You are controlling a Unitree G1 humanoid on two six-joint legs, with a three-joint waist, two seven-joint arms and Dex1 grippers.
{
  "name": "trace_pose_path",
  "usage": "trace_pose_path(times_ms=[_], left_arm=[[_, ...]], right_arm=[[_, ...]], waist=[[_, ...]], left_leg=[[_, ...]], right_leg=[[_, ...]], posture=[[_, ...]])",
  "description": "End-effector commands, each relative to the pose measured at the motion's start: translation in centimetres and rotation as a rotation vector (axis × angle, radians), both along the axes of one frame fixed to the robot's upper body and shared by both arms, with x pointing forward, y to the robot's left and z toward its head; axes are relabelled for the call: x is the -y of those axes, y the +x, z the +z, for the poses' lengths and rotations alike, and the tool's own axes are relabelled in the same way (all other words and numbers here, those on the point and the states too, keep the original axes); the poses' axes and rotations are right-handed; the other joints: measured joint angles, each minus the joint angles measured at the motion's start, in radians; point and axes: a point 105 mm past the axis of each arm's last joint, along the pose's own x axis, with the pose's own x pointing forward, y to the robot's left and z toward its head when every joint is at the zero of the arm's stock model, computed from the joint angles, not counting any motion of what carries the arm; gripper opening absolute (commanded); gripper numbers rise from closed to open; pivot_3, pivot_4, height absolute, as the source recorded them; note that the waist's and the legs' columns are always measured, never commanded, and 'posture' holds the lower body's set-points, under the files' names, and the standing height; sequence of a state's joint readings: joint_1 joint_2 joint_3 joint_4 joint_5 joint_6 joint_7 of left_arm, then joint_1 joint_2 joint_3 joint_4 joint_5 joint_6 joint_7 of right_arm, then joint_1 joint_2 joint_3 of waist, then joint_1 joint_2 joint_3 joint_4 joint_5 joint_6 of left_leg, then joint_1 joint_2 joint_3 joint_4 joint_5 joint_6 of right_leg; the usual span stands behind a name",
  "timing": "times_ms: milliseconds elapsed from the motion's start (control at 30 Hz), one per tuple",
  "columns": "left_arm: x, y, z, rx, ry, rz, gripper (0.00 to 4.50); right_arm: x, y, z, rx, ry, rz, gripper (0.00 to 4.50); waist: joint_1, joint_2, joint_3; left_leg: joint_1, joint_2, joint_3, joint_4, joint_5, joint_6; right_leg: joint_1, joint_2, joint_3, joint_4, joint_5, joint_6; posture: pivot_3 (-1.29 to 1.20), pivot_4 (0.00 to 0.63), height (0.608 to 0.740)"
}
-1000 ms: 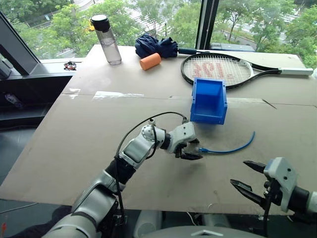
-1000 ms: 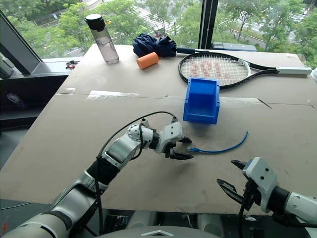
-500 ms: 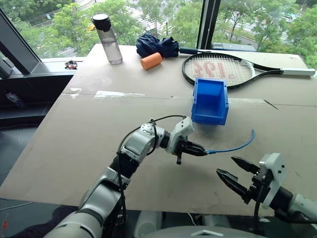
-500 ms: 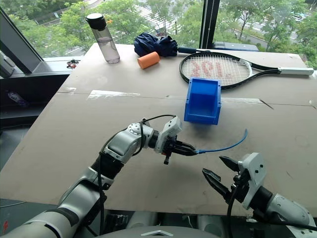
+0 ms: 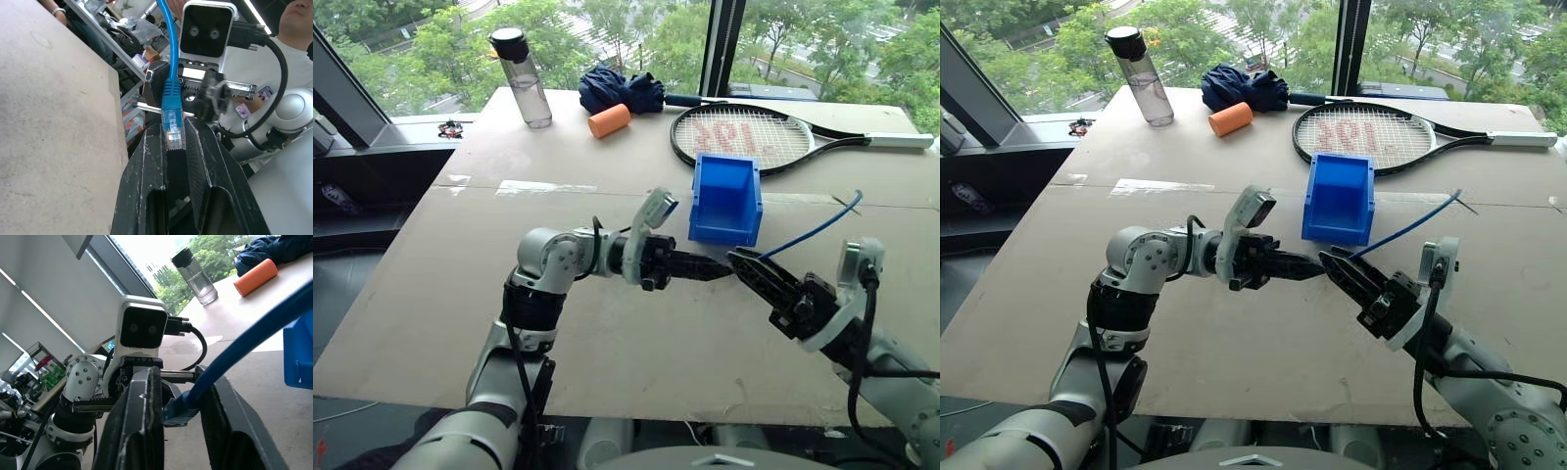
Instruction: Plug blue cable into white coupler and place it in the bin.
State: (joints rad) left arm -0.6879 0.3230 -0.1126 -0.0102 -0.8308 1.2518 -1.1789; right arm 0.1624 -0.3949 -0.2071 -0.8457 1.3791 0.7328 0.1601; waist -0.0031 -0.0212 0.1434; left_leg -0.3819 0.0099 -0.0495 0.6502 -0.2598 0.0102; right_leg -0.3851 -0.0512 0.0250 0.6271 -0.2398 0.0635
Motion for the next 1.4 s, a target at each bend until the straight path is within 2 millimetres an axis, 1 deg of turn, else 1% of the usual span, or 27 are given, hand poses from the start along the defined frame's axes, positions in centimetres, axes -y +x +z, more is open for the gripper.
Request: trace_pose_path(times_ms=[33, 133, 233, 300, 367, 400, 467, 500, 567, 600, 667, 767, 867, 967, 1200, 1300, 1400], left_arm=[[0.4, -0.3, 1.4, 0.039, -0.049, 0.002, 0.00], [0.6, 0.0, 1.4, 0.073, -0.048, 0.030, 0.00], [0.6, 0.5, 0.8, 0.159, -0.003, 0.098, 0.00], [-0.1, 0.9, 0.8, 0.194, 0.013, 0.147, 0.99], [-1.2, 2.0, 0.9, 0.252, 0.036, 0.255, 1.76], [-2.1, 2.8, 0.8, 0.299, 0.063, 0.326, 2.40], [-4.2, 4.1, 0.8, 0.360, 0.107, 0.449, 3.18], [-5.6, 4.9, 0.5, 0.429, 0.156, 0.520, 3.75], [-8.0, 5.9, -0.1, 0.555, 0.249, 0.609, 3.75], [-9.4, 6.3, -0.5, 0.599, 0.294, 0.650, 3.75], [-11.5, 6.9, -1.5, 0.681, 0.380, 0.694, 3.75], [-13.0, 7.2, -2.7, 0.717, 0.436, 0.717, 3.75], [-13.8, 7.2, -4.5, 0.757, 0.496, 0.703, 3.75], [-13.8, 7.6, -5.8, 0.787, 0.526, 0.682, 3.75], [-13.8, 10.0, -7.8, 0.824, 0.589, 0.701, 3.75], [-13.2, 10.2, -8.6, 0.801, 0.577, 0.697, 2.99], [-12.9, 10.1, -9.1, 0.782, 0.562, 0.688, 1.65]], right_arm=[[-0.8, -0.8, 1.0, 0.014, 0.034, 0.068, 0.09], [-0.8, -0.9, 1.1, 0.007, 0.042, 0.076, 0.09], [-0.8, -0.8, 1.3, 0.007, 0.053, 0.075, 0.09], [-0.6, -0.6, 1.5, 0.013, 0.064, 0.066, 0.00], [-0.4, -0.5, 1.8, 0.022, 0.079, 0.055, 0.00], [-0.2, -0.4, 2.0, 0.027, 0.089, 0.045, 0.00], [0.2, -0.2, 2.2, 0.031, 0.105, 0.027, 0.00], [0.4, 0.0, 2.1, 0.029, 0.109, 0.017, 0.00], [0.7, 0.2, 1.9, 0.025, 0.111, 0.006, 0.00], [0.7, 0.4, 1.7, 0.021, 0.113, 0.008, 0.00], [0.6, 0.6, 1.5, 0.019, 0.118, 0.015, 0.00], [0.4, 0.9, 1.3, 0.020, 0.117, 0.026, 0.00], [0.2, 1.2, 1.1, 0.027, 0.111, 0.037, 0.00], [0.1, 1.4, 1.1, 0.037, 0.104, 0.037, 0.00], [0.4, 1.0, 1.0, 0.050, 0.060, -0.001, 0.00], [0.6, 0.9, 1.0, 0.054, 0.051, -0.028, 0.00], [0.7, 1.0, 1.0, 0.061, 0.040, -0.049, 0.00]], waist=[[-0.002, 0.000, 0.000], [-0.002, 0.000, 0.000], [-0.005, 0.000, 0.000], [-0.006, 0.000, 0.000], [-0.007, 0.000, 0.000], [-0.007, 0.000, 0.000], [-0.009, 0.001, 0.000], [-0.010, 0.001, 0.000], [-0.011, 0.001, 0.001], [-0.009, 0.001, 0.001], [-0.005, 0.001, 0.001], [0.005, 0.001, 0.001], [0.012, 0.001, 0.001], [0.017, 0.001, 0.001], [0.016, 0.000, 0.001], [0.014, 0.000, 0.001], [0.013, 0.000, 0.000]], left_leg=[[0.000, 0.000, 0.000, 0.000, 0.000, 0.000], [0.000, 0.000, 0.000, 0.000, 0.000, 0.000], [0.000, 0.000, 0.000, 0.000, 0.000, 0.000], [0.000, 0.000, 0.000, 0.000, 0.000, 0.000], [0.000, 0.000, 0.000, -0.001, 0.000, 0.000], [0.001, 0.000, 0.000, -0.001, 0.000, 0.000], [0.001, 0.000, 0.000, -0.001, 0.000, 0.000], [0.001, 0.000, 0.000, -0.001, 0.000, 0.000], [0.002, 0.001, 0.000, -0.002, 0.000, 0.000], [0.002, 0.001, 0.000, -0.003, 0.000, 0.000], [0.001, 0.001, 0.001, -0.003, 0.000, 0.000], [0.001, 0.000, 0.001, -0.003, 0.000, 0.000], [0.000, 0.000, 0.002, -0.002, 0.000, 0.000], [0.000, 0.000, 0.002, -0.002, 0.000, 0.000], [-0.001, -0.001, 0.002, -0.002, 0.000, 0.000], [0.000, -0.001, 0.002, -0.002, 0.000, 0.000], [0.000, -0.001, 0.001, -0.002, 0.000, 0.000]], right_leg=[[0.000, 0.000, 0.000, 0.000, 0.000, 0.000], [0.000, 0.000, 0.000, 0.000, 0.000, 0.000], [0.000, 0.000, 0.000, 0.000, 0.000, 0.000], [0.000, 0.000, 0.001, 0.000, 0.000, 0.000], [0.000, 0.000, 0.000, 0.000, 0.000, 0.000], [0.000, 0.000, 0.001, 0.000, 0.000, 0.000], [0.000, 0.000, 0.001, 0.000, 0.000, 0.000], [0.000, 0.000, 0.001, 0.000, 0.000, -0.001], [0.000, 0.001, 0.001, 0.000, 0.000, -0.001], [0.000, 0.001, 0.001, 0.000, -0.001, -0.002], [-0.001, 0.001, 0.001, 0.000, -0.002, -0.004], [-0.001, -0.001, 0.001, -0.001, -0.002, -0.004], [-0.001, -0.002, 0.002, -0.001, -0.002, -0.004], [-0.001, -0.002, 0.002, -0.001, -0.002, -0.004], [-0.001, -0.002, 0.001, -0.001, -0.001, -0.003], [-0.001, -0.002, 0.001, -0.001, 0.000, 0.000], [-0.001, -0.002, 0.001, -0.001, 0.000, 0.000]], posture=[[0.00, 0.150, 0.740], [0.00, 0.150, 0.740], [0.00, 0.150, 0.740], [0.00, 0.150, 0.740], [0.00, 0.150, 0.740], [0.00, 0.150, 0.740], [0.00, 0.150, 0.740], [0.00, 0.150, 0.740], [0.00, 0.150, 0.740], [0.00, 0.150, 0.740], [0.00, 0.150, 0.740], [0.00, 0.150, 0.740], [0.00, 0.150, 0.740], [0.00, 0.150, 0.740], [0.00, 0.150, 0.740], [0.00, 0.150, 0.740], [0.00, 0.150, 0.740]])
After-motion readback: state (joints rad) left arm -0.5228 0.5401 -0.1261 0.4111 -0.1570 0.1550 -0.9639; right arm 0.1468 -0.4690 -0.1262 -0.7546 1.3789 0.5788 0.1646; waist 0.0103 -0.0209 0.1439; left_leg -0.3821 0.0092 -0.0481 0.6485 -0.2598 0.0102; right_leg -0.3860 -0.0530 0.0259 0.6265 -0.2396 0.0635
